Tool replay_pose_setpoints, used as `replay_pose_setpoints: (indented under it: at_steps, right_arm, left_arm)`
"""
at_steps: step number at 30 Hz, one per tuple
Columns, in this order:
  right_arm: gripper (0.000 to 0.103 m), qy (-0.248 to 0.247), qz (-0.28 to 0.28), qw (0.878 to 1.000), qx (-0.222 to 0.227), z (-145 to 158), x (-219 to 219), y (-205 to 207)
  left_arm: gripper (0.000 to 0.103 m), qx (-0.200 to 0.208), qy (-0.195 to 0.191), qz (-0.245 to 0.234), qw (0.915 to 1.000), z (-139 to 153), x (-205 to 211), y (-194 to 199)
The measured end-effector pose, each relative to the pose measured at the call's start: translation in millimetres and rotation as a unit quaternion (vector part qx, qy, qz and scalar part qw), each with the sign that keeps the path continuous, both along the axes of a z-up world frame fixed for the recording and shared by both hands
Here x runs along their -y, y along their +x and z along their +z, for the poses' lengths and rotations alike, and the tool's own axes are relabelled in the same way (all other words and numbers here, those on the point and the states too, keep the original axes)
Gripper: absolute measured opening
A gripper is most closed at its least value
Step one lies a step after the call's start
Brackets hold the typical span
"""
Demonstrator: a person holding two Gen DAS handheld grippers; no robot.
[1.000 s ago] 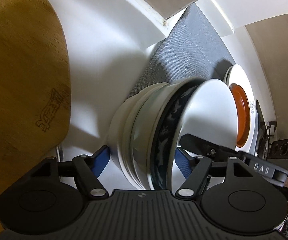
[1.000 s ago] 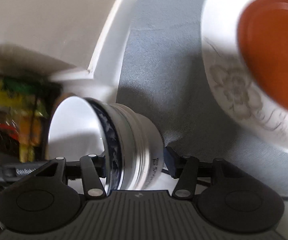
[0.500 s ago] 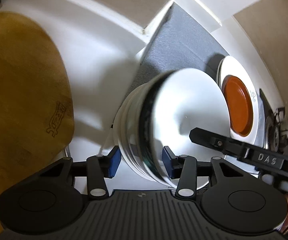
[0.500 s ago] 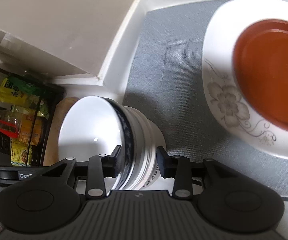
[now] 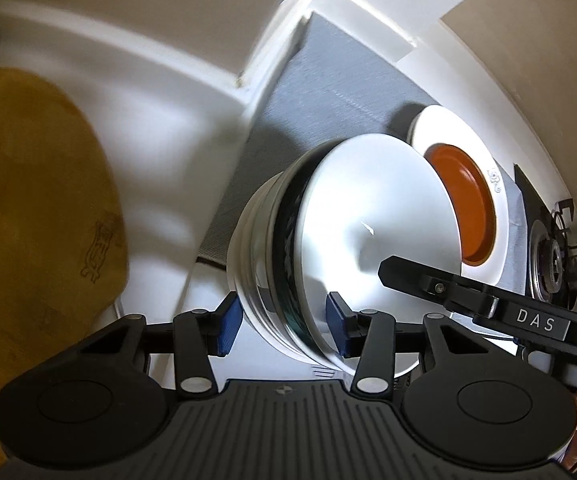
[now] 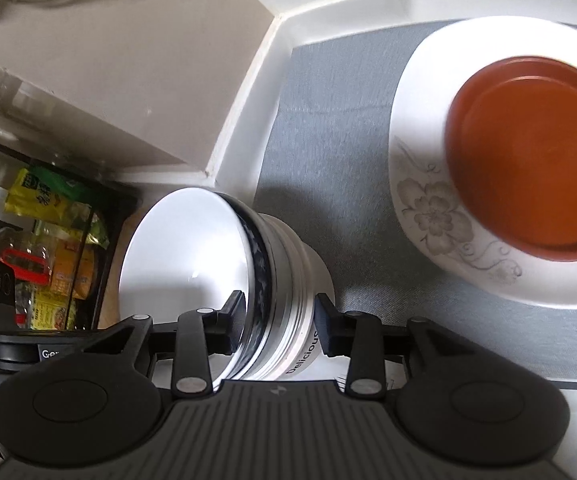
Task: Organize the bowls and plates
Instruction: 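Lower the bowl stack with both grippers onto the orange-brown plate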
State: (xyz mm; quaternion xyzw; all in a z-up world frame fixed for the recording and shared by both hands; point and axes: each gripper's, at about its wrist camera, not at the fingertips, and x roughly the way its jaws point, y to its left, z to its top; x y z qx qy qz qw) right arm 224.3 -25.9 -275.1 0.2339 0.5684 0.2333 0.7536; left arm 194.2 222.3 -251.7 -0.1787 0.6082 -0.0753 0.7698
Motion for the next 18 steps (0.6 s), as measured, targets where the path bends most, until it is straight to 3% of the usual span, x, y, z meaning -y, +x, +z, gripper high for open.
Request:
replay_pose_setpoints:
  at_steps: [18]
  right_arm:
    - [0.041, 0.001, -0.098, 0.993, 0.065, 64, 97, 4]
  left_arm:
    - [0.049, 0.055, 0.003, -0.082, 0.9951, 58, 93, 42]
